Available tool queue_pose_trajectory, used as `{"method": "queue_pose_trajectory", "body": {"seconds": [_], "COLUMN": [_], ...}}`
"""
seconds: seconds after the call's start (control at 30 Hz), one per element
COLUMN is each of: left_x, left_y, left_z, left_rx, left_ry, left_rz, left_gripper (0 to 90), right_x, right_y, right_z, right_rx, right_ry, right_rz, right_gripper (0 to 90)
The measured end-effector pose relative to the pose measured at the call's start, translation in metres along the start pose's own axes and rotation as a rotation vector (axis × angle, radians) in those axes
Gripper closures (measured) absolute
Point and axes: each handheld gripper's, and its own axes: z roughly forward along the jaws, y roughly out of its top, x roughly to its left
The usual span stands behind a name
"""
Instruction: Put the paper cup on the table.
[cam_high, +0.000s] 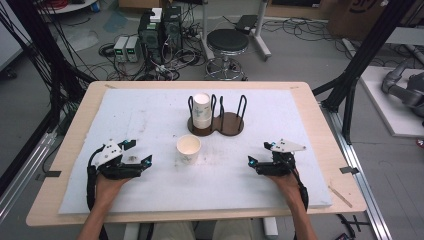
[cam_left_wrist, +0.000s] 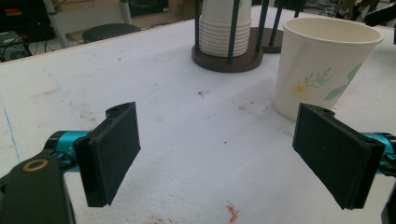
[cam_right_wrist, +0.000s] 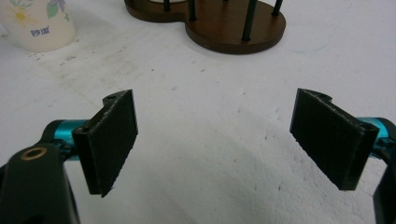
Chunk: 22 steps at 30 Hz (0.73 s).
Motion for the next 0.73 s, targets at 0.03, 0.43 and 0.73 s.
{"method": "queue_pose_trajectory", "body": {"seconds": [0.03,0.43,0.73], "left_x": [-0.0001,0.0001,-0.0016], "left_y": [-0.0001,-0.0002,-0.0007], "left_z": [0.0000,0.0001,-0.0012], "left_rx": [-0.001,0.000,-0.013], "left_ry": [0.002,0.006,0.014], "left_rz": [-0.004,-0.008,0.007], "left_gripper": [14.8,14.9,15.1], "right_x": [-0.0002,0.0010,-0.0013], "right_y": [-0.0002,0.0001,-0.0010], "right_z": [-0.0002,0.0002,-0.0018], "right_rx": [-0.002,0.005,-0.013], "right_ry": [0.002,-0.001,0.014], "right_rz": [0.002,-0.007,0.014], "right_gripper": [15.4,15.4,15.5]}}
